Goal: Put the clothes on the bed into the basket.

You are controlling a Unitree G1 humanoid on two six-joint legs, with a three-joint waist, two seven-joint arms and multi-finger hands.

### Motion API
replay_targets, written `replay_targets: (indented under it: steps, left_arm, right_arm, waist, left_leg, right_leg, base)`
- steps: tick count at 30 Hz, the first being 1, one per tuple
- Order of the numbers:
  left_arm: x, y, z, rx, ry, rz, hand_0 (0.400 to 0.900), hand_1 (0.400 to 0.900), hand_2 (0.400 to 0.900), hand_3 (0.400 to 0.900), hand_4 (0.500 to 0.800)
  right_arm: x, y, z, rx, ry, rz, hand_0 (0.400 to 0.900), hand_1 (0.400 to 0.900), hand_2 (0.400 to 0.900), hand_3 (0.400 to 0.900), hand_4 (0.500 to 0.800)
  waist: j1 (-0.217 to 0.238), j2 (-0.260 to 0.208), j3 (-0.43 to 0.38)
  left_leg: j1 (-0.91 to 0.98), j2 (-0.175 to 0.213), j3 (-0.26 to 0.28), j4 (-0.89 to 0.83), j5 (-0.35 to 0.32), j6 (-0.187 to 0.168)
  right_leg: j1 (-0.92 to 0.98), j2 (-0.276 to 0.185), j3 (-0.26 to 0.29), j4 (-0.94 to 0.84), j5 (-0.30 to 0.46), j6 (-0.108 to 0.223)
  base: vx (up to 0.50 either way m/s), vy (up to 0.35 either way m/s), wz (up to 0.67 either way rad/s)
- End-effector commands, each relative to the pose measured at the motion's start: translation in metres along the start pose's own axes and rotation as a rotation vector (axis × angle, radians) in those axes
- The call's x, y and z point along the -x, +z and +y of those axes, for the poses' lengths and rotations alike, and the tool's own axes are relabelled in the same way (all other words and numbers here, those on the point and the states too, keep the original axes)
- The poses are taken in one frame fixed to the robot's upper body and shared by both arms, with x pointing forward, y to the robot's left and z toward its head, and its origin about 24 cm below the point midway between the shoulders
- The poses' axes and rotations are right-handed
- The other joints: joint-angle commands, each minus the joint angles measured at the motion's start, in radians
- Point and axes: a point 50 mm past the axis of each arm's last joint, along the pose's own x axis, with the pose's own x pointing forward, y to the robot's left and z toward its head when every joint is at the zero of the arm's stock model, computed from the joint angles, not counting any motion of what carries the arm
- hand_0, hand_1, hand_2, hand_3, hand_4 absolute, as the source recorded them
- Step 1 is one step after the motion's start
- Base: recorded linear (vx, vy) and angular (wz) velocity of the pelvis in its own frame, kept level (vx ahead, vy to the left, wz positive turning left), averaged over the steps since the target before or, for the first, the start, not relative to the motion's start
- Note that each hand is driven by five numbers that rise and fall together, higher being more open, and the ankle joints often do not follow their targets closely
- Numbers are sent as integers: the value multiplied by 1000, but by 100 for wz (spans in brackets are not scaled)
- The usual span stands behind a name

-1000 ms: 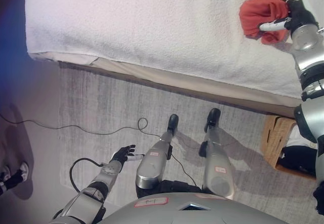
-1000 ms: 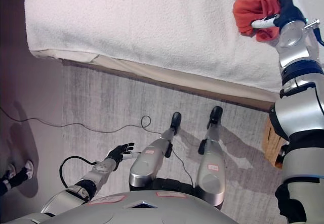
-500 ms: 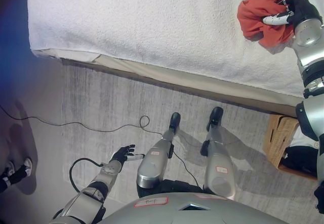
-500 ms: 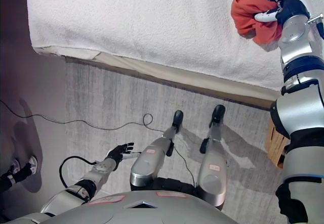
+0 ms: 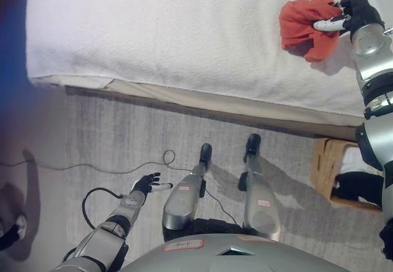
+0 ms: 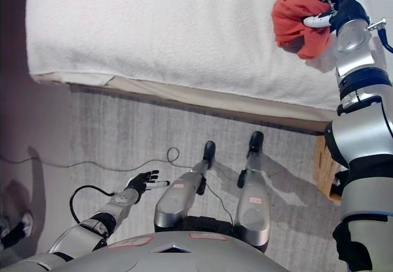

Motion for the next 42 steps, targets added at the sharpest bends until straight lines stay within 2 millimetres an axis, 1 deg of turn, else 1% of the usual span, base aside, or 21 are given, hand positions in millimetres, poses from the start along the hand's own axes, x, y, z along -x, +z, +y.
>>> replay_targets:
  steps: [1, 6, 8, 9, 10, 11, 13, 16, 20, 24, 26, 28, 29, 33, 39, 42]
  left_arm:
    - [13, -51, 37, -40, 108, 192, 900, 900, 900, 900, 800]
    - [18, -64, 44, -20, 119, 241, 900, 900, 900, 900, 800]
    - [20, -70, 41, -33, 108, 259, 900, 900, 900, 900, 800]
    - [20, -71, 42, -31, 111, 266, 900, 900, 900, 900, 800]
    - [20, -71, 42, -31, 111, 266, 900, 900, 900, 900, 800]
    - [20, -71, 44, -35, 112, 267, 900, 900, 900, 900, 800]
    - [23, -77, 45, -36, 116, 286, 900, 900, 900, 900, 800]
    - [25, -83, 47, -36, 119, 309, 900, 900, 900, 900, 800]
    - [30, -94, 46, -36, 114, 341, 900, 900, 900, 900, 800]
    - [30, -96, 44, -42, 106, 348, 900, 900, 900, 900, 800]
    - [31, -97, 44, -40, 107, 349, 900, 900, 900, 900, 800]
    - [32, -99, 45, -42, 109, 358, 900, 900, 900, 900, 800]
    - [32, -99, 45, -42, 109, 358, 900, 900, 900, 900, 800]
    - [31, -97, 47, -41, 115, 354, 900, 900, 900, 900, 800]
    - [32, -101, 44, -41, 103, 366, 900, 900, 900, 900, 800]
    - [32, -100, 44, -35, 102, 365, 900, 900, 900, 900, 800]
  right_arm:
    - [-1, 10, -12, 40, -47, -50, 400, 400, 400, 400, 500]
    - [1, -12, -10, 83, -15, 9, 400, 400, 400, 400, 500]
    - [2, -23, -15, 91, -21, 41, 400, 400, 400, 400, 500]
    - [3, -35, -18, 96, -25, 76, 400, 400, 400, 400, 500]
    - [3, -35, -18, 96, -25, 76, 400, 400, 400, 400, 500]
    - [5, -42, -21, 102, -29, 100, 400, 400, 400, 400, 500]
    - [7, -56, -27, 111, -32, 141, 400, 400, 400, 400, 500]
    - [12, -76, -28, 112, -28, 193, 400, 400, 400, 400, 500]
    - [17, -94, -34, 110, -33, 242, 400, 400, 400, 400, 500]
    - [21, -108, -35, 99, -35, 282, 400, 400, 400, 400, 500]
    - [23, -113, -37, 94, -40, 297, 400, 400, 400, 400, 500]
    - [28, -124, -40, 83, -49, 332, 400, 400, 400, 400, 500]
    - [28, -124, -40, 83, -49, 333, 400, 400, 400, 400, 500]
    - [34, -141, -42, 72, -60, 386, 400, 400, 400, 400, 500]
    - [46, -165, -50, 59, -79, 462, 400, 400, 400, 400, 500]
    - [49, -169, -52, 59, -85, 475, 400, 400, 400, 400, 500]
  waist:
    - [-23, -74, -112]
    - [-50, -122, -170]
    - [-62, -132, -197]
    - [-75, -139, -221]
    - [-74, -139, -220]
    - [-81, -141, -231]
    - [-94, -146, -258]
    - [-109, -149, -290]
    - [-129, -147, -316]
    - [-146, -142, -335]
    - [-153, -137, -339]
    - [-164, -126, -345]
    - [-164, -126, -344]
    - [-184, -110, -351]
    - [-199, -90, -361]
    - [-204, -85, -361]
  left_leg:
    - [-8, 13, 54, 59, -94, 11]
    - [77, 22, 118, 75, -144, 24]
    - [105, 26, 138, 76, -158, 27]
    - [133, 28, 154, 76, -169, 29]
    - [135, 28, 155, 75, -169, 29]
    - [150, 31, 164, 71, -172, 30]
    - [177, 32, 187, 64, -181, 34]
    - [208, 31, 215, 57, -188, 38]
    - [247, 29, 255, 47, -198, 45]
    - [266, 25, 284, 44, -204, 51]
    - [271, 23, 293, 45, -206, 54]
    - [281, 19, 302, 42, -209, 59]
    - [281, 19, 302, 42, -208, 59]
    - [291, 12, 309, 41, -213, 63]
    - [298, 10, 308, 37, -213, 62]
    - [299, 11, 310, 34, -210, 62]
  right_leg:
    - [7, -55, 105, 94, -128, 78]
    - [53, -40, 155, 89, -127, 91]
    - [69, -35, 168, 86, -130, 97]
    - [85, -30, 181, 83, -130, 101]
    - [86, -30, 181, 83, -130, 101]
    - [95, -25, 187, 78, -130, 104]
    - [108, -17, 206, 68, -122, 110]
    - [122, -8, 229, 62, -118, 117]
    - [138, 2, 253, 57, -109, 130]
    - [142, 8, 277, 52, -98, 138]
    - [142, 11, 287, 53, -94, 140]
    - [141, 13, 298, 56, -90, 144]
    - [141, 13, 299, 56, -90, 144]
    - [142, 12, 311, 57, -85, 149]
    - [148, 11, 312, 54, -84, 148]
    - [149, 13, 312, 49, -82, 147]
  base:
    - [59, 24, -61]
    - [62, 22, -52]
    - [60, 24, -40]
    - [57, 21, -33]
    - [51, 14, -33]
    - [30, 9, -26]
    - [35, 18, -39]
    - [12, 19, -39]
    - [3, 22, -42]
    - [-23, 17, -32]
    - [-29, 9, -28]
    - [-23, 11, -24]
    - [-19, 7, -18]
    - [-16, 2, -11]
    - [-3, -1, 0]
    - [-3, -3, -1]
